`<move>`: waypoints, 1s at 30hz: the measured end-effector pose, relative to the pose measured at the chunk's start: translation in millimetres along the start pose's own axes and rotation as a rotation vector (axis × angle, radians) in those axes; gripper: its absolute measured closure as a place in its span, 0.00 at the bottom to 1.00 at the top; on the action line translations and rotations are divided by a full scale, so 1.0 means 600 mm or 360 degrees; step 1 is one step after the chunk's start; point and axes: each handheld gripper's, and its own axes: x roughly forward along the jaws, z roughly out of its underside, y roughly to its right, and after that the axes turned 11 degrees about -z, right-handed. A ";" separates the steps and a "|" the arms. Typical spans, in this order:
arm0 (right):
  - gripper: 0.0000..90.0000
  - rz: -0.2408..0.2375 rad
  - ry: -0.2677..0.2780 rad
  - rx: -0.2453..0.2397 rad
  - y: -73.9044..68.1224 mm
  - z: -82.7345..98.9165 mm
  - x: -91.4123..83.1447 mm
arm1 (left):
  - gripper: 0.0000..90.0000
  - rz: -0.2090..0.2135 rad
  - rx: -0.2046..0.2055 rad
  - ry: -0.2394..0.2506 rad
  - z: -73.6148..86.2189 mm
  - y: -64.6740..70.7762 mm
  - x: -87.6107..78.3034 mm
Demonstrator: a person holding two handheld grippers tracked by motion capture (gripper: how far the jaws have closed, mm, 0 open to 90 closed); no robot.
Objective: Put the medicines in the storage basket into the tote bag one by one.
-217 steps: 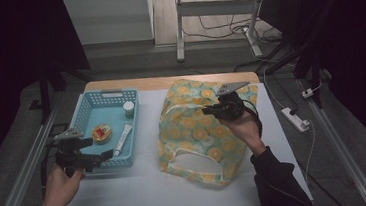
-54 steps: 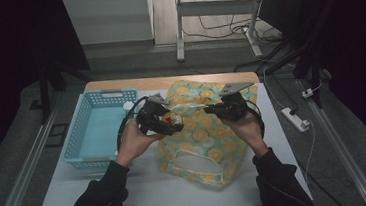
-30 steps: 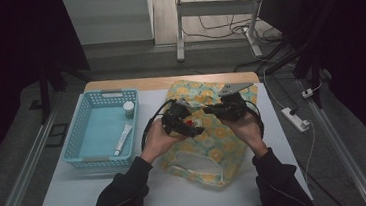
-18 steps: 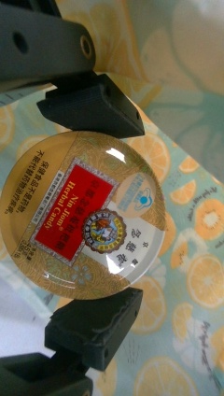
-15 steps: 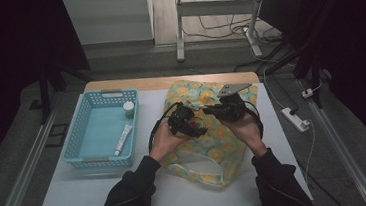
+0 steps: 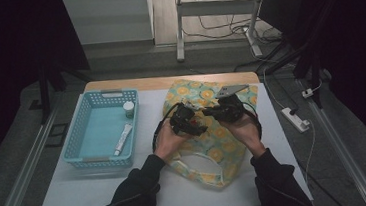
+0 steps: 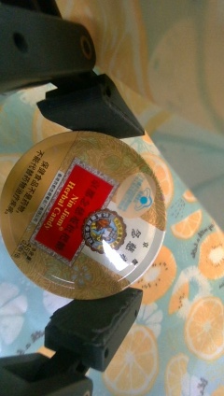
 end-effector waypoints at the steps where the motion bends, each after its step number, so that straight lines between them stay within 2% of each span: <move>1: 1.00 0.0002 -0.0008 0.0005 0.000 0.001 0.001 | 0.23 -0.0001 0.0008 -0.0004 0.000 -0.001 0.003; 6: 1.00 0.0009 -0.0032 0.0005 0.004 0.005 0.007 | 0.23 -0.0024 0.0030 -0.0026 0.003 0.000 0.017; 13: 1.00 0.0017 -0.0042 0.0019 0.009 0.010 0.008 | 0.22 -0.0040 0.0043 -0.0016 0.006 0.004 0.026; 18: 0.99 0.0021 -0.0045 0.0032 0.013 0.012 0.008 | 0.16 0.0001 0.0052 -0.0018 0.007 0.004 0.027; 21: 0.99 0.0021 -0.0042 0.0038 0.014 0.013 0.008 | 0.13 0.0007 0.0032 -0.0012 0.006 0.006 0.023; 30: 1.00 0.0024 -0.0033 0.0038 0.016 0.014 0.005 | 0.03 0.0126 -0.0008 0.0038 -0.003 0.009 -0.005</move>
